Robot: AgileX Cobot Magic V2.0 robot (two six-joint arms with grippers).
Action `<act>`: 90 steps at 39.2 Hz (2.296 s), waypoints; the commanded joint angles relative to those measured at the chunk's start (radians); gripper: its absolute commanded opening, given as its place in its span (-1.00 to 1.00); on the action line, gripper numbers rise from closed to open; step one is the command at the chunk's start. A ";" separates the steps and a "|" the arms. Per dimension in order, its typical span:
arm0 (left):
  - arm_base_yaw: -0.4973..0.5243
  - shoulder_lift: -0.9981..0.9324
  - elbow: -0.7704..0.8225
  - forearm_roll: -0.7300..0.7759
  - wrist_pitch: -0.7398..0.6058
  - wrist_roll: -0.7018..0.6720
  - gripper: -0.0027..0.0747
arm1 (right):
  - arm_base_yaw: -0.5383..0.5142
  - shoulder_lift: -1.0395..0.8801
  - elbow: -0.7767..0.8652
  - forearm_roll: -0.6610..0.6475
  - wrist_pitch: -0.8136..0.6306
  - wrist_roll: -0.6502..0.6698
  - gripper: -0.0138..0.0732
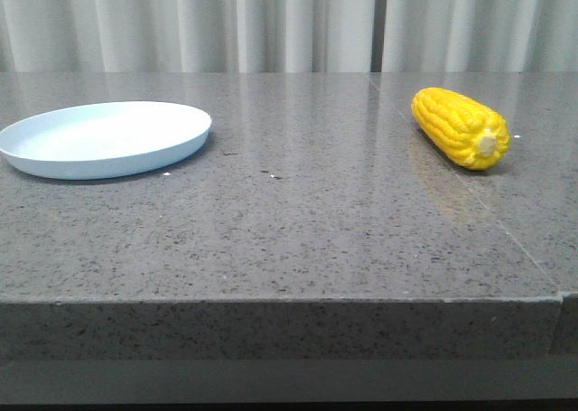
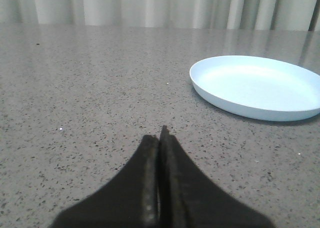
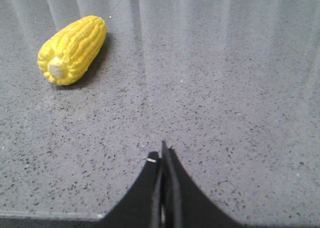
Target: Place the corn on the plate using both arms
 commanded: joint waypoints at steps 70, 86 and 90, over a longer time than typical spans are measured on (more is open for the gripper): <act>-0.002 0.348 -0.529 0.080 0.066 -0.002 -0.98 | -0.006 0.316 -0.600 0.041 0.095 -0.002 -0.84; -0.002 0.348 -0.529 0.080 0.066 -0.002 0.11 | -0.006 0.316 -0.600 0.041 0.098 -0.002 0.02; -0.002 0.348 -0.529 0.080 0.066 -0.002 0.78 | -0.006 0.316 -0.600 0.041 0.098 -0.002 0.51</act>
